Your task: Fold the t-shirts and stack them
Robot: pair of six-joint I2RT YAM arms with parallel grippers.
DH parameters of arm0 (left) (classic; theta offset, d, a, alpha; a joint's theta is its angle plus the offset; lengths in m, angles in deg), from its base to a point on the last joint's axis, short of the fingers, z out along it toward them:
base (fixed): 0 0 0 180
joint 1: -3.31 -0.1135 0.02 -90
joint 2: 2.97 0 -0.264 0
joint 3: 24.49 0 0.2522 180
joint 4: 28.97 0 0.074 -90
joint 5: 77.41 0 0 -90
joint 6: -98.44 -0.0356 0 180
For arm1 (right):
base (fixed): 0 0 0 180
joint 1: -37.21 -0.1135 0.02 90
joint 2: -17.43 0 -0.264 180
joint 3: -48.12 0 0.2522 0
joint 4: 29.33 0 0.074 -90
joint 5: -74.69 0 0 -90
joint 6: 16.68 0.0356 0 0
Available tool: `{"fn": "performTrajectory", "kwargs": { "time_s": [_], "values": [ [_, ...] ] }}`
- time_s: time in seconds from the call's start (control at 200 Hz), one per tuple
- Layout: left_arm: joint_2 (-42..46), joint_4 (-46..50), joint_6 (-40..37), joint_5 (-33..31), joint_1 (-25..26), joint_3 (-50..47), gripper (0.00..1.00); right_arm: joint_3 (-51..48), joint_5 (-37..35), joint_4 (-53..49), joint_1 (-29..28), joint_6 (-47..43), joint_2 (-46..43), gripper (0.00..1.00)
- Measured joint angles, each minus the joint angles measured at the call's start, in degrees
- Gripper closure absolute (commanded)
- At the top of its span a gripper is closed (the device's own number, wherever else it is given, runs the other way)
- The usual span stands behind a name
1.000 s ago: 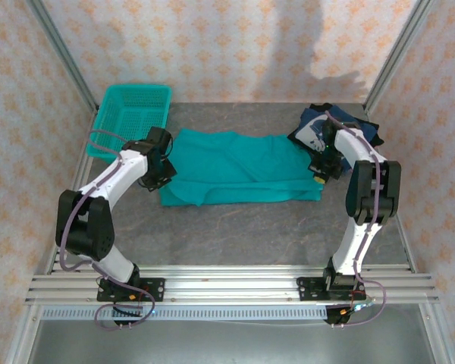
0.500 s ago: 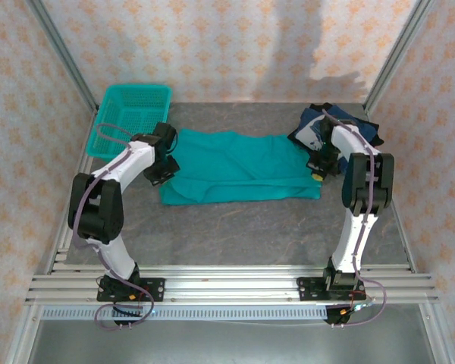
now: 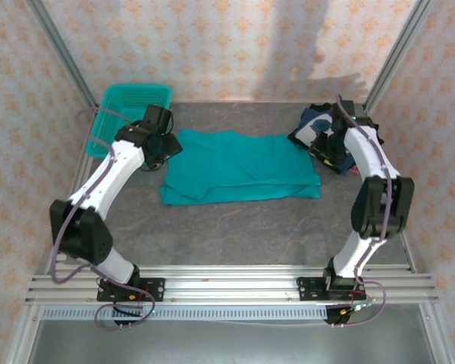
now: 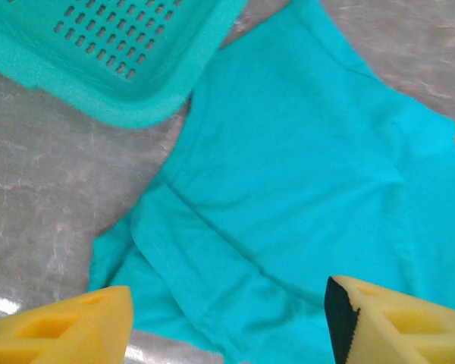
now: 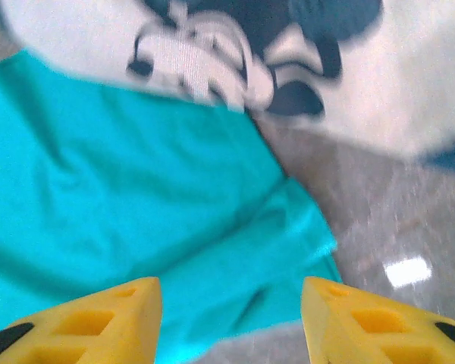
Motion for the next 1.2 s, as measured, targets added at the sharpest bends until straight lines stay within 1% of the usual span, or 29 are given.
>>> {"fn": "performTrajectory", "kwargs": {
  "time_s": [0.075, 0.145, 0.255, 0.36, 0.47, 0.57, 0.696, 0.761, 0.866, 0.966, 1.061, 1.131, 1.201],
  "values": [
    [4.5, 0.2, 0.4, 0.5, 1.9, -3.5, 0.33, -6.0, 1.7, -0.1, 0.0, 0.0, -5.2, 0.5],
    [6.9, -0.2, 1.2, 2.0, 3.4, -8.7, 0.37, -11.6, 2.6, 0.4, 0.0, 0.3, -7.1, 0.52],
    [6.7, -2.2, 3.1, 5.0, 4.1, -18.4, 0.43, -18.9, 3.7, 1.5, 0.0, 1.5, -5.6, 0.55],
    [3.3, -3.8, 4.6, 6.5, 4.1, -23.4, 0.48, -20.9, 3.8, 3.2, 0.0, 2.6, -2.7, 0.57],
    [-0.5, -7.6, 5.3, 7.5, 4.1, -23.7, 0.52, -20.9, 3.3, 6.1, 0.0, 3.3, -0.6, 0.59],
    [-4.7, -10.2, 5.4, 7.5, 4.1, -22.8, 0.53, -20.9, 2.1, 8.0, 0.0, 3.7, 1.3, 0.65],
    [-10.3, -12.3, 5.7, 6.5, 4.0, -21.0, 0.52, -20.7, -0.2, 8.8, 0.0, 3.5, 4.1, 0.8],
    [-12.8, -13.0, 6.0, 5.2, 3.5, -20.5, 0.54, -20.2, -1.8, 8.2, 0.0, 3.4, 4.8, 0.88],
    [-14.9, -12.2, 6.7, 3.9, 2.5, -18.1, 0.56, -19.0, -5.4, 7.5, 0.0, 3.1, 5.4, 0.97],
    [-16.1, -12.2, 6.7, 2.4, 1.8, -16.9, 0.56, -18.6, -9.0, 7.1, 0.0, 2.6, 5.5, 0.99],
    [-16.1, -12.2, 6.7, 1.7, 1.8, -16.9, 0.55, -18.6, -12.0, 6.6, 0.0, 1.9, 5.5, 0.99],
    [-16.1, -12.3, 6.6, 1.7, 1.8, -17.0, 0.55, -18.6, -12.9, 6.4, -0.1, 1.5, 5.5, 0.98],
    [-15.7, -12.5, 6.6, 1.8, 1.9, -17.1, 0.51, -18.8, -13.2, 6.4, -0.1, 1.4, 5.4, 0.95]
  ]
}}
